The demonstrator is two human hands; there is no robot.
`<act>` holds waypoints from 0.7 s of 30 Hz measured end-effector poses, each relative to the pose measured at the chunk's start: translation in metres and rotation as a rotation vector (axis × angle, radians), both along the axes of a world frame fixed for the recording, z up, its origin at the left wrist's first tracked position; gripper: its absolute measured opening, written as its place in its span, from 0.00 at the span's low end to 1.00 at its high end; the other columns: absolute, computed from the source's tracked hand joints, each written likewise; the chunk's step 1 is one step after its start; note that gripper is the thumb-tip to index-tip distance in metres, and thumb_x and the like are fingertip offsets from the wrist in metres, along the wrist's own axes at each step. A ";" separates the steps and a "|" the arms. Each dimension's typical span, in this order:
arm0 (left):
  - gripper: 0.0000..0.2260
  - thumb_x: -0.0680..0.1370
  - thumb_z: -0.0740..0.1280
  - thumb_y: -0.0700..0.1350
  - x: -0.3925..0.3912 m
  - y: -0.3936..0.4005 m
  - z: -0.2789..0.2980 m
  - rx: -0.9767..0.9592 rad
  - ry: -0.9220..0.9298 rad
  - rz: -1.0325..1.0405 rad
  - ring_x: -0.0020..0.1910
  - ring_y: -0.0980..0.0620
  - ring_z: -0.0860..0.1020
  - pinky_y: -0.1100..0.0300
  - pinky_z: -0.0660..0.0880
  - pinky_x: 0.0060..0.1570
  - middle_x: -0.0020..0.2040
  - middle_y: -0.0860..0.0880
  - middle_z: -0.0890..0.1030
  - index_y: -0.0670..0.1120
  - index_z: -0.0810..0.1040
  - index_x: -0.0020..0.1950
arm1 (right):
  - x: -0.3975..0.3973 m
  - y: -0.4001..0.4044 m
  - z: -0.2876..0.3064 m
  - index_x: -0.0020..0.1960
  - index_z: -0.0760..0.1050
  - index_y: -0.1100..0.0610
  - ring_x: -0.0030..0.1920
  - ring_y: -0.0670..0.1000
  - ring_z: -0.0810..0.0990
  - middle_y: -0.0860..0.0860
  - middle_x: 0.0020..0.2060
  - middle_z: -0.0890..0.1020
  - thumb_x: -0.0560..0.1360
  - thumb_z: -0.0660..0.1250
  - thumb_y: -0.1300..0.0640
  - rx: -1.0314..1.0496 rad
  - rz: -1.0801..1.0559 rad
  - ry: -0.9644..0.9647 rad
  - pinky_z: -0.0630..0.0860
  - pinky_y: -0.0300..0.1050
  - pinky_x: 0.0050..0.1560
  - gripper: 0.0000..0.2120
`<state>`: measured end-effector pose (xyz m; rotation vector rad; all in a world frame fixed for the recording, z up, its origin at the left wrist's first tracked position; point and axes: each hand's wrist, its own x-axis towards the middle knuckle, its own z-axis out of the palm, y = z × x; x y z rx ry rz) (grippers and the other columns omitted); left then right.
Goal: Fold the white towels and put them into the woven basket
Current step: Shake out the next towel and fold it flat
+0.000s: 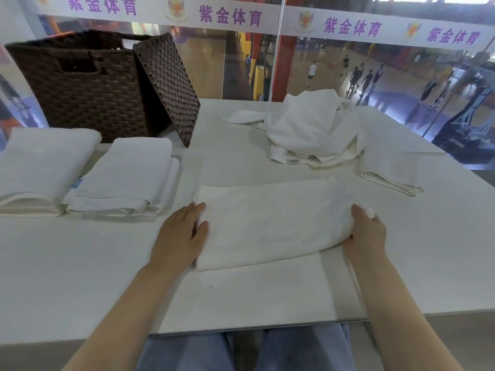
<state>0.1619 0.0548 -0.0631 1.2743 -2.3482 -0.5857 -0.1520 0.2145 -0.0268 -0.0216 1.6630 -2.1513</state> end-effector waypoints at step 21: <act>0.20 0.82 0.49 0.62 0.012 0.007 0.017 0.391 0.593 -0.005 0.68 0.65 0.70 0.54 0.64 0.72 0.67 0.65 0.74 0.63 0.69 0.71 | 0.212 -0.040 -0.020 0.73 0.64 0.59 0.66 0.55 0.75 0.57 0.68 0.75 0.75 0.52 0.61 0.386 0.935 1.657 0.68 0.49 0.70 0.25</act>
